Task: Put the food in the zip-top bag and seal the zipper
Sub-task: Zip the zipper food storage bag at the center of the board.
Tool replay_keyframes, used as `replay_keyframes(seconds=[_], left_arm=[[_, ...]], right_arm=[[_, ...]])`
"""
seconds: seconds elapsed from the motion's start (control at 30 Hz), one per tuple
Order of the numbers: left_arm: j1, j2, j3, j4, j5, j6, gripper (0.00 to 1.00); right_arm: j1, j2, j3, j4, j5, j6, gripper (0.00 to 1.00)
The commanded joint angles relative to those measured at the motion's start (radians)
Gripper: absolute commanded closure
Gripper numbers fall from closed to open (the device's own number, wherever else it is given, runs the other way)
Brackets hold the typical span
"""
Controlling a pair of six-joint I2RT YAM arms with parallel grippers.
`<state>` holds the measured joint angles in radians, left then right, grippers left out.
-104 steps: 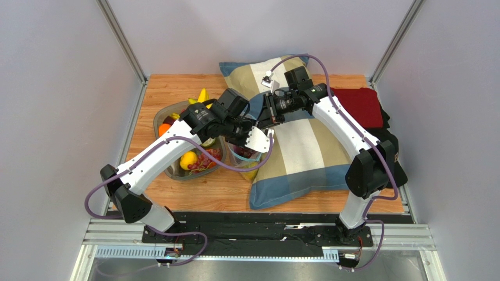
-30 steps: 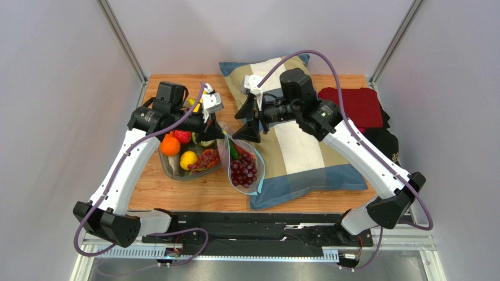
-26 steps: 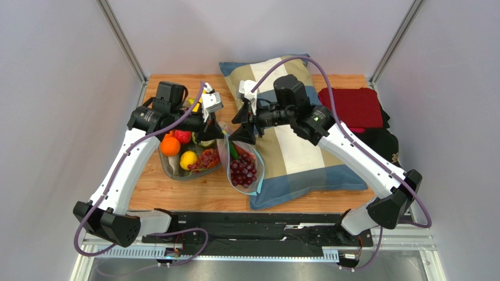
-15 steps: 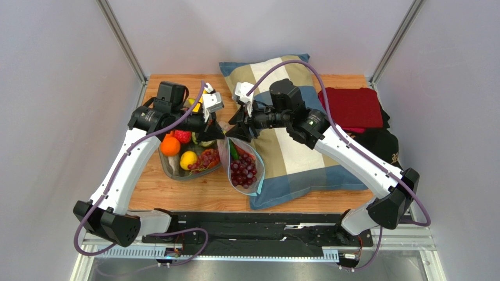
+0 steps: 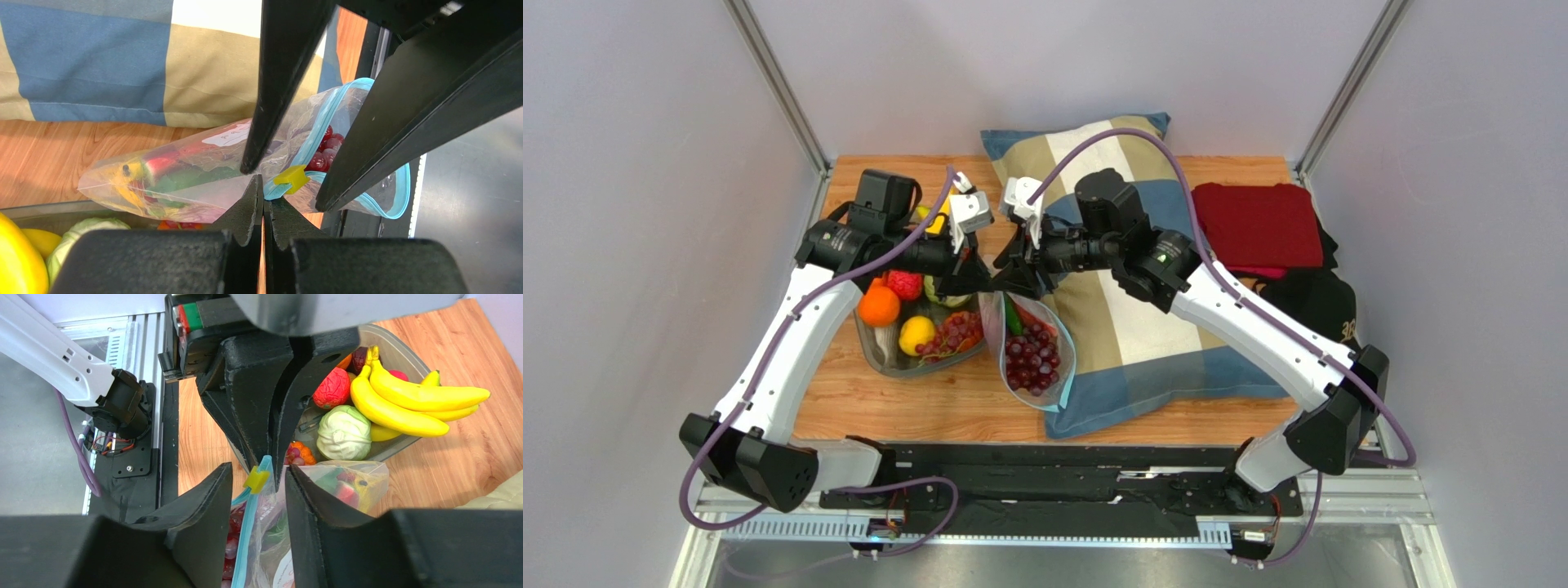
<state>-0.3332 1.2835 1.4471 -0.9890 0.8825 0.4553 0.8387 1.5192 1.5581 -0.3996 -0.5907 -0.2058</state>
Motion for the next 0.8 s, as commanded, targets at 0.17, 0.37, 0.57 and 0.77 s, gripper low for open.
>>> replay_keyframes(seconds=[0.17,0.37,0.57,0.77], left_arm=[[-0.003,-0.012,0.05,0.044,0.019,-0.044,1.0],[0.003,-0.035,0.049,0.114,0.013,-0.11,1.0],[0.065,-0.042,0.049,0.199,0.093,-0.199,1.0],[0.068,-0.059,0.047,0.217,0.138,-0.211,1.0]], right_arm=[[0.01,0.018,0.02,-0.015,0.034,-0.027,0.89],[0.007,-0.016,-0.016,-0.048,0.046,-0.05,1.0],[-0.013,-0.06,-0.079,-0.093,0.045,-0.066,1.0],[-0.056,-0.079,-0.107,-0.11,0.045,-0.078,1.0]])
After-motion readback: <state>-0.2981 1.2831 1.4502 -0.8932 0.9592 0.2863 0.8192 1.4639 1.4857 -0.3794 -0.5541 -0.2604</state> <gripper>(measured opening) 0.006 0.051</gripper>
